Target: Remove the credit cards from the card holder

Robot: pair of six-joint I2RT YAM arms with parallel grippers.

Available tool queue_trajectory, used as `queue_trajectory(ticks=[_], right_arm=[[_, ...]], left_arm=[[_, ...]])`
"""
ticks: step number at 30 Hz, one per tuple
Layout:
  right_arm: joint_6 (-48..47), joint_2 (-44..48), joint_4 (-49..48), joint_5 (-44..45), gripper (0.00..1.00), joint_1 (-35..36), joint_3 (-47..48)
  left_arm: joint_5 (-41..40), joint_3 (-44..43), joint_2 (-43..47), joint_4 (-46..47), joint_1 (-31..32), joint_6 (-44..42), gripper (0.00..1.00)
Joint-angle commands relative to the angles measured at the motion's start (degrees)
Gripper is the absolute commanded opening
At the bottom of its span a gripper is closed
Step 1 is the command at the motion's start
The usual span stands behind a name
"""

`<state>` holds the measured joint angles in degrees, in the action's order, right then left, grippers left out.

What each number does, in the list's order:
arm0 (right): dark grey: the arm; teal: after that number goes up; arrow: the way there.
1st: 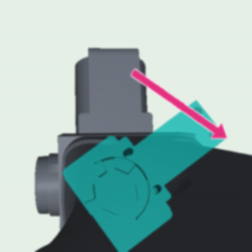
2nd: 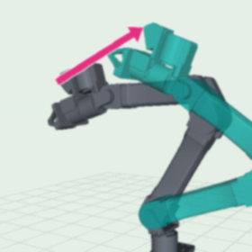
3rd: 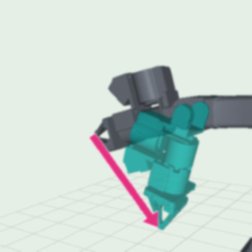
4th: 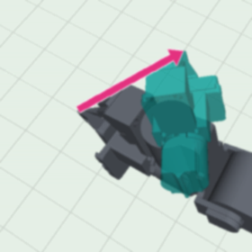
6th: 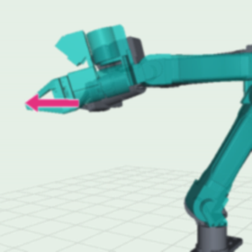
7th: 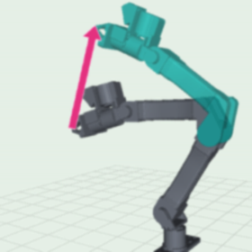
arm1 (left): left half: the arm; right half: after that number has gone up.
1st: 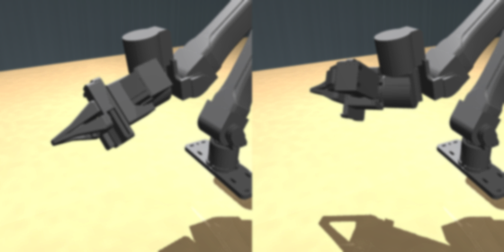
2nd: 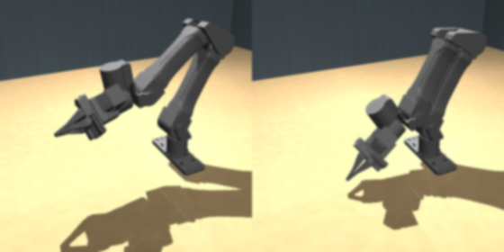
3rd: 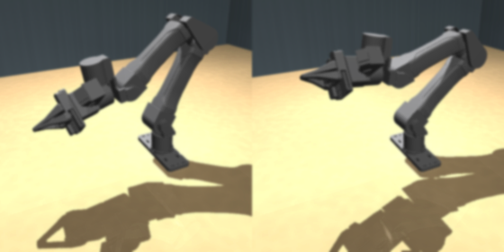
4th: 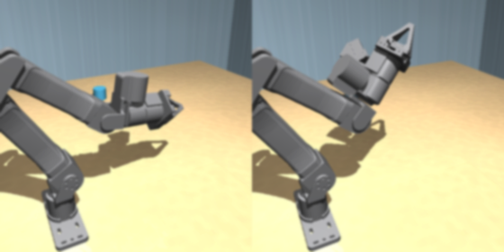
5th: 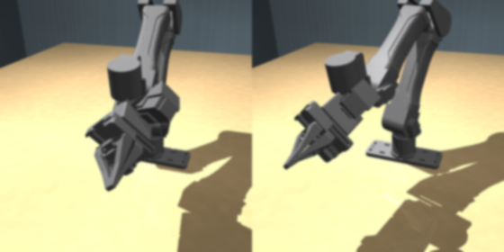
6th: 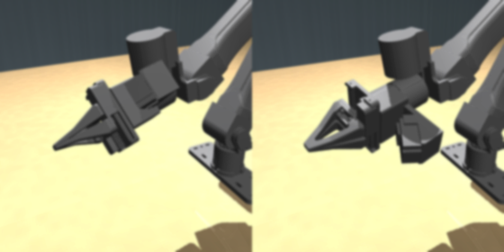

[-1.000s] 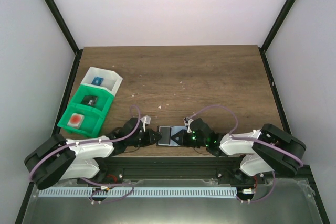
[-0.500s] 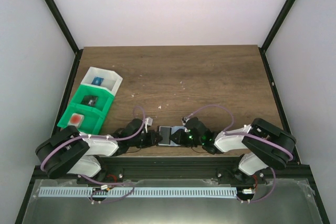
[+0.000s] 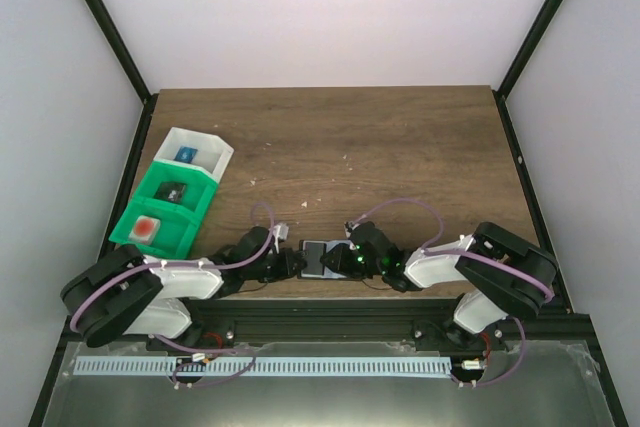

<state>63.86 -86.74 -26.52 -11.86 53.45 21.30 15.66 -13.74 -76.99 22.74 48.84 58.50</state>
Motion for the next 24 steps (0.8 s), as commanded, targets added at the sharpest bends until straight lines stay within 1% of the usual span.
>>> queue_trajectory(ticks=[1,8,16,17,19,24], right_arm=[[0.39,0.03,3.21,3.23,0.21,-0.32,0.57],[0.39,-0.05,3.37,3.18,0.21,-0.28,0.62],[0.38,-0.26,3.30,3.21,0.22,-0.28,0.57],[0.44,-0.35,3.18,3.21,0.23,-0.28,0.58],[0.48,-0.57,3.11,3.11,0.24,-0.32,0.61],[0.48,-0.73,2.37,2.99,0.24,-0.30,0.52]], left_arm=[[-1.93,-1.35,2.85,-6.16,0.24,-1.30,0.05],[-2.57,-2.01,2.88,-7.32,0.30,-1.46,0.05],[-0.52,-0.93,-1.85,-2.01,0.35,-1.37,0.08],[-0.21,-0.93,-2.64,-1.62,0.43,-1.37,0.07],[0.33,-0.74,-3.73,-0.85,0.54,-1.14,0.00],[-0.21,-0.24,-3.88,-0.92,1.24,-0.76,0.00]])
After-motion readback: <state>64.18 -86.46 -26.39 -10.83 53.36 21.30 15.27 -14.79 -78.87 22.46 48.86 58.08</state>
